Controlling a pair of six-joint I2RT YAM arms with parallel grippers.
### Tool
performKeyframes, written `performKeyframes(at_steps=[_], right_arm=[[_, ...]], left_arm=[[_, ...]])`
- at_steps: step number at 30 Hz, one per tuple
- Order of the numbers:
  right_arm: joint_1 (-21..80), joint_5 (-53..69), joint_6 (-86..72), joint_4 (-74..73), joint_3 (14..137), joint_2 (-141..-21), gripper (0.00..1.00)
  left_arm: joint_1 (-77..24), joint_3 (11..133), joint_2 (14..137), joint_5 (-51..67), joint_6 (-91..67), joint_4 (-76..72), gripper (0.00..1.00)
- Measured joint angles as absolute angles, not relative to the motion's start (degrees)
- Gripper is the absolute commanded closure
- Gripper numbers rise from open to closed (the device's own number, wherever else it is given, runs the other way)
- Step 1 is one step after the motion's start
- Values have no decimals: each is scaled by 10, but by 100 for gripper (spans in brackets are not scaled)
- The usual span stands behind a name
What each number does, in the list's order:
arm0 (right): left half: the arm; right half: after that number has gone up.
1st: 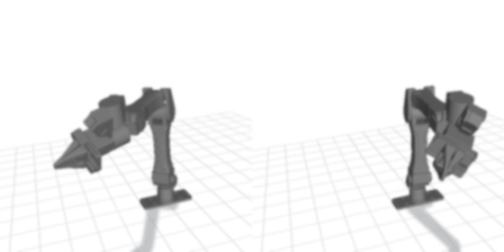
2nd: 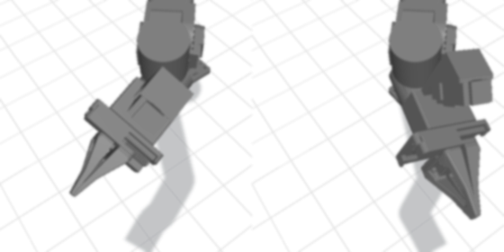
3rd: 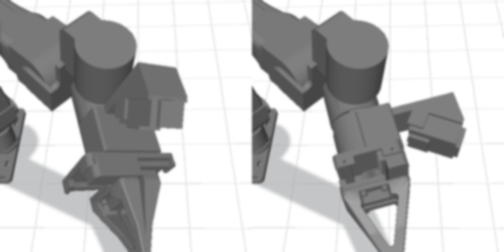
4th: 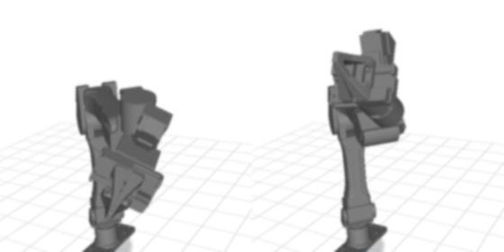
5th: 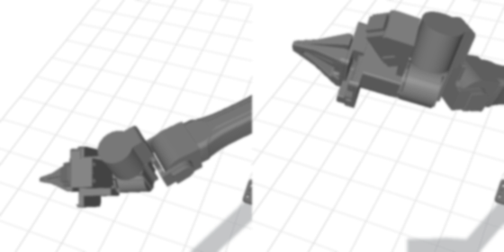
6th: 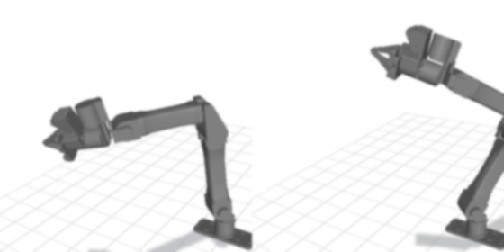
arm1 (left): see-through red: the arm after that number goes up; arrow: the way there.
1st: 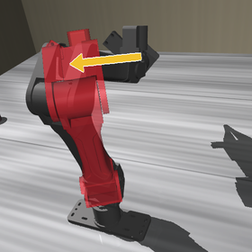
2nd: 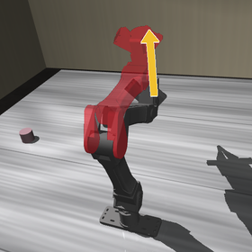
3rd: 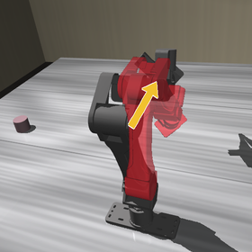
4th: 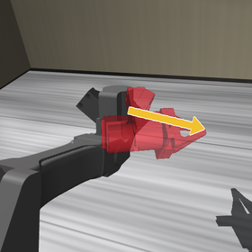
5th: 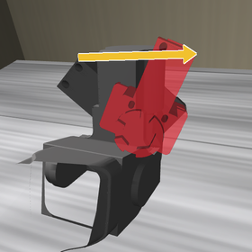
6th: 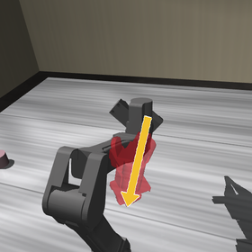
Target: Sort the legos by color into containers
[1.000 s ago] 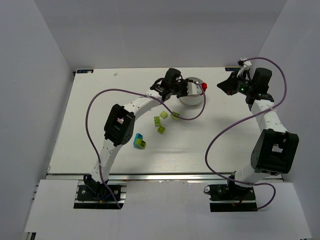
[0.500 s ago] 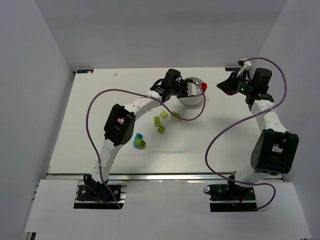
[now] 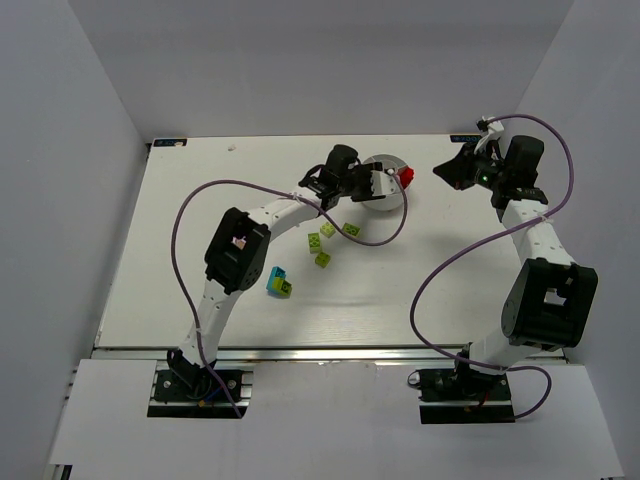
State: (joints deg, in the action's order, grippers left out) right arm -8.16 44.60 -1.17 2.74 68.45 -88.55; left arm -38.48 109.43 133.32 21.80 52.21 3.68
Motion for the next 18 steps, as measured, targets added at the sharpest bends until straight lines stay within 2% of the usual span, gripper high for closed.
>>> performKeyframes(at_steps=[8,11,12,14,18], right_arm=[[-81,458,-10,29,684,-886,75],[-81,469,-2,29,684,-886,60],[-81,475,6,28,684,-886,50],[-79,494,25,22,685,-886,39],[-65,551,132,-36,690,-886,15]], left_arm=[[-385,1053,1304,182,494,-12,45],[-385,1051,1287,162,479,-27,45],[-385,1046,1277,154,473,-34,45],[-385,1031,1249,137,453,-41,45],[-385,952,1155,77,382,-67,44]])
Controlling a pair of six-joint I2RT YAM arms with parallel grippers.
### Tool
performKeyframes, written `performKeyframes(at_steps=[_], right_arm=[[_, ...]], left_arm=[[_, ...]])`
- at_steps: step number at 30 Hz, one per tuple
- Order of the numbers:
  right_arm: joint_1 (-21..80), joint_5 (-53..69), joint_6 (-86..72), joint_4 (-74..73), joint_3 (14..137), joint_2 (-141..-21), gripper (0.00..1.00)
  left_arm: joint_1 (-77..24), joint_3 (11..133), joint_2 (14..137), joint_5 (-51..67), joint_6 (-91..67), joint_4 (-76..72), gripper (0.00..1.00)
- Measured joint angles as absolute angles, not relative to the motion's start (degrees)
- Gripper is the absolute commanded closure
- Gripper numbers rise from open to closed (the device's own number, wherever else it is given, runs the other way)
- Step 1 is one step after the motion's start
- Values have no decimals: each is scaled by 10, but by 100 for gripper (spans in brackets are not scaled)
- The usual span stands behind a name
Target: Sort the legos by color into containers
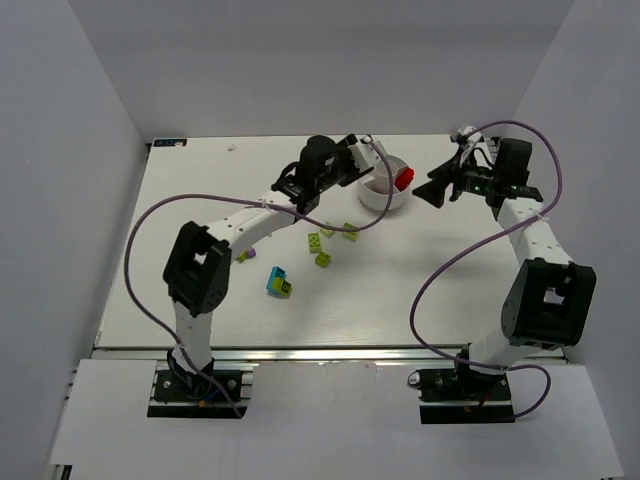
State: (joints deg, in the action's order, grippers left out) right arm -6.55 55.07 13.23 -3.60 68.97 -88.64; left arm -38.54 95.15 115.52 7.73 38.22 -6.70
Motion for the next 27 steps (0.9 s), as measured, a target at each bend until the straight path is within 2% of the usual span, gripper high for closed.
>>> performKeyframes(at_steps=[1,3,7,8,13,19,27], right_arm=[[-55,564,177,-67,694,-888,11],[-28,581,277,-134,700,-889,10],[63,584,488,-274,703,-893,11],[87,582,528,-301,703,-894,11],[221,558,646,-372,699,-895,11],[357,483,564,-303,686,-901,11],[505,310,337,-70,598,-930,11]], left_arm=[[-385,926,1128,57,356,-72,43],[-385,874,1068,6,292,-79,34],[-377,807,971,-101,112,-31,27],[-369,796,949,-119,61,-6,22],[-293,692,851,-130,-152,104,15],[-245,535,747,-116,-325,207,14],[-222,459,624,-119,-438,304,14]])
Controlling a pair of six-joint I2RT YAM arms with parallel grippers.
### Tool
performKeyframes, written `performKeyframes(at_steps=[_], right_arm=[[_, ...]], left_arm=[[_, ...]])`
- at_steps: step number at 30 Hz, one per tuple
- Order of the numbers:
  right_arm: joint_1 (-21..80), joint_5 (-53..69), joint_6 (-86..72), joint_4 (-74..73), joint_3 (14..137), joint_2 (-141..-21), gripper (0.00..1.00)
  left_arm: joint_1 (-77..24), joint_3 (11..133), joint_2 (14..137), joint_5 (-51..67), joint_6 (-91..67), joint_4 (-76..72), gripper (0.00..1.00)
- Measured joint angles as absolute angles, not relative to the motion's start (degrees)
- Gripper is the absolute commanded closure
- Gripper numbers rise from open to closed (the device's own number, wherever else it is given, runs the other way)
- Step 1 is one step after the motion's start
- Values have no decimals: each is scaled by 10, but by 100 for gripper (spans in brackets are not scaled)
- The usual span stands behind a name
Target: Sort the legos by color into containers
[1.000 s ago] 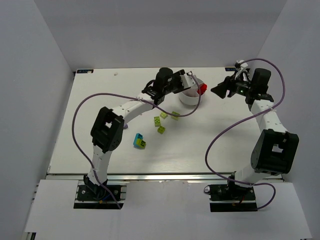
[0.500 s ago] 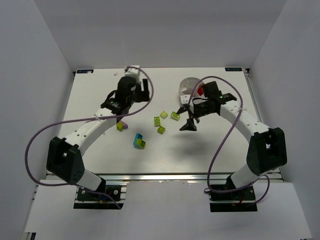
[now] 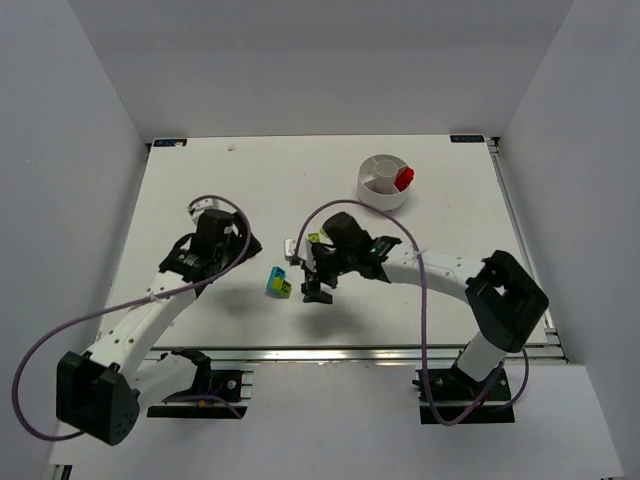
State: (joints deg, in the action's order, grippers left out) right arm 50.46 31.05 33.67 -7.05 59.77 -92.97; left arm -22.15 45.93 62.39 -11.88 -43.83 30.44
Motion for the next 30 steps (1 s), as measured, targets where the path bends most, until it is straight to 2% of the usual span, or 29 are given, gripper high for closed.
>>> performKeyframes(at_steps=[4,10,24,27,30], right_arm=[[545,249,264,10,594,-976,12],[550,192,209,66,608,-1044,16],[583,164,173,100,654,-1088,24],[588,149,168,100,672,-1112,29],[588,142,170,100,672,-1121,40]], left_arm=[[-214,434,552,-141,-476,338,14],[-214,388,466,-158,-524,376,14],[-214,371,415,-176,-570,419,14],[-214,371,410,-176,-575,424,14],[-214,371,402,-177,-580,429,14]])
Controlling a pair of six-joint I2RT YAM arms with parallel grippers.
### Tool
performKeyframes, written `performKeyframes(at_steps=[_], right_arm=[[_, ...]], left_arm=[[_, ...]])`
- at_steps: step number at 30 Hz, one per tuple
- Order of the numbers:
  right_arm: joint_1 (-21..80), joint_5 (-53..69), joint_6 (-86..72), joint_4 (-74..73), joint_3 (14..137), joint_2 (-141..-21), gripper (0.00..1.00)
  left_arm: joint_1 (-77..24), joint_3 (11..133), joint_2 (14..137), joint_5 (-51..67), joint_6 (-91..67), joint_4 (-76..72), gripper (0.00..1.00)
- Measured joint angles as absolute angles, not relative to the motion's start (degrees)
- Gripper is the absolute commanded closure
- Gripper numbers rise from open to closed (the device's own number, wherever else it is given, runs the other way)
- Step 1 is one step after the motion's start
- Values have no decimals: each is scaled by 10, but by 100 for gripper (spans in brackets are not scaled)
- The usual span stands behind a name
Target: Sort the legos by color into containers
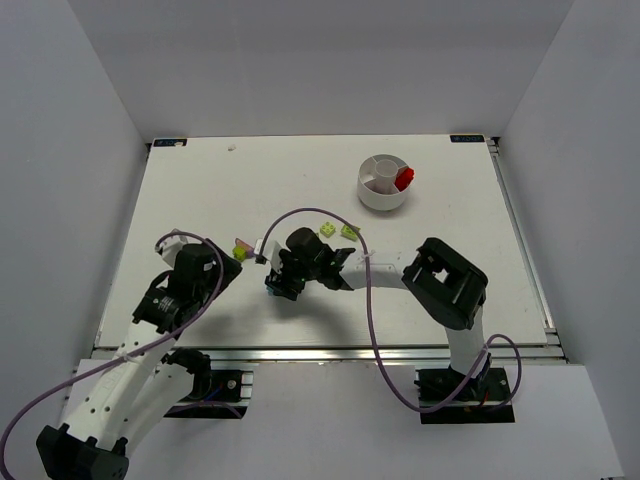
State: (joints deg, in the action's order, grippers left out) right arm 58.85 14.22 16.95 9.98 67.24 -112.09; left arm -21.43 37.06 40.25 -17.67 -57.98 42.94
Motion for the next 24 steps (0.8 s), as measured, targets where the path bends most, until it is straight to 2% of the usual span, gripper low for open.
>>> performKeyframes(at_steps=[1,3,6,7,9,10,12,18,24], right_arm=[[588,141,170,99,672,-1122,48],[588,140,171,100,672,-1122,54],[587,141,173,100,672,-1122,68],[587,142,173,99,672,-1122,77],[587,146,177,99,672,-1122,85],[587,150,180,99,671,-1121,92],[587,159,186,95,664,-1114,98],[582,201,200,84,628,-1046,100],[561,254,231,88,589,-924,100]], left_arm=[[-214,370,400,-177,-581,430,14],[-214,367,394,-176,-585,432,14],[-214,359,386,-176,-590,433,14],[-214,356,385,-176,-591,432,14],[-214,350,385,-174,-594,428,14],[-214,347,385,-172,-594,424,14],[-214,339,388,-165,-594,411,14],[-214,312,417,-112,-589,343,13],[-214,289,436,-24,-581,228,15]])
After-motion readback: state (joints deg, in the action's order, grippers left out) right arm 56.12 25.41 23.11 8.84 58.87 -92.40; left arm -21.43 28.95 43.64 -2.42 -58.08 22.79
